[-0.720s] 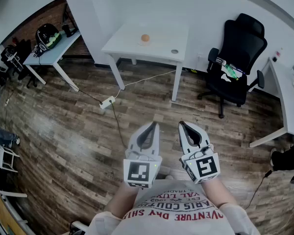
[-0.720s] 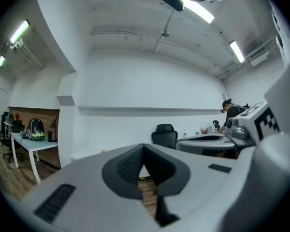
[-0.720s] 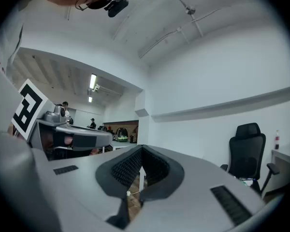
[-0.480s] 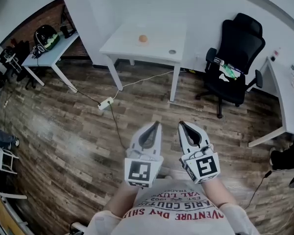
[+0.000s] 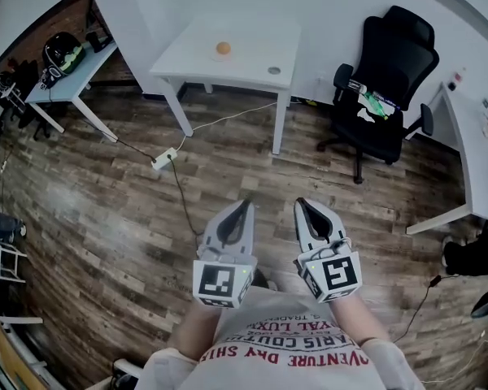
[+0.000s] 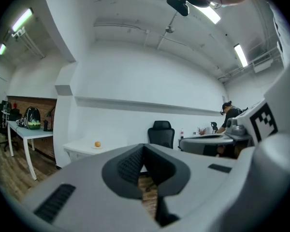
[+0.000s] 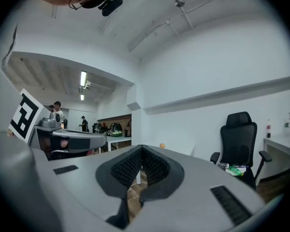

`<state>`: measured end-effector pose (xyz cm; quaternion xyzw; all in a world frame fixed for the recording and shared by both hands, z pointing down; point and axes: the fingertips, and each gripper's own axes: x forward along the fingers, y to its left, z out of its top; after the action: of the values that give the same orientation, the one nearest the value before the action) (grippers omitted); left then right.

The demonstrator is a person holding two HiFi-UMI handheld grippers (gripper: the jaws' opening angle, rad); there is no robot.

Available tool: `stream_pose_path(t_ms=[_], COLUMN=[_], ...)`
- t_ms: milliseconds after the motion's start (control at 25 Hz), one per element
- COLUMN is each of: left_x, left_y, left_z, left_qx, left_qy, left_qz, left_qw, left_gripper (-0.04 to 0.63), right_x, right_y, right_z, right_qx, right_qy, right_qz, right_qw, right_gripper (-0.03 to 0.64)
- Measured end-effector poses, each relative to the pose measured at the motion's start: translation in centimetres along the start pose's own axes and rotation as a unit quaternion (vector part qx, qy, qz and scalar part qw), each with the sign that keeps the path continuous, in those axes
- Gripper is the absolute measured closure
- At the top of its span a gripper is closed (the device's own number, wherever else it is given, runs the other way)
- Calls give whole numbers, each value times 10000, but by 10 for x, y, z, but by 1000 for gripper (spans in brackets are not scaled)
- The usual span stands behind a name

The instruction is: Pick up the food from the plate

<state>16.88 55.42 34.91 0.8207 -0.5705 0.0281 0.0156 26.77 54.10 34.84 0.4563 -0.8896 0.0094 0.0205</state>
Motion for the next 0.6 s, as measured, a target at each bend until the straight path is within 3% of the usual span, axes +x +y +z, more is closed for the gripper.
stream_pose_path(t_ms=[120, 240, 320, 440, 600], left_x=[6, 22, 38, 68, 119], left_y=[20, 51, 72, 106, 152], left_z=[-9, -4, -4, -10, -11], left_qx=[35, 192, 241, 109, -143], left_qy=[184, 142, 130, 182, 261], left_qz=[203, 377, 446, 500, 400], left_qw=[9996, 9990, 9986, 9985, 9988], left_gripper=[589, 589, 589, 589, 589], right_x=[16, 41, 64, 109, 182], right_y=[2, 4, 0, -7, -25], right_z=[-7, -13, -20, -28, -24], right_qx=[61, -217, -142, 279, 351], right_qy=[100, 198, 288, 383, 496], right_qz=[224, 371, 427, 498, 347], right_qw=[9997, 9989, 9986, 9976, 9975], right_gripper=[606, 606, 606, 606, 606])
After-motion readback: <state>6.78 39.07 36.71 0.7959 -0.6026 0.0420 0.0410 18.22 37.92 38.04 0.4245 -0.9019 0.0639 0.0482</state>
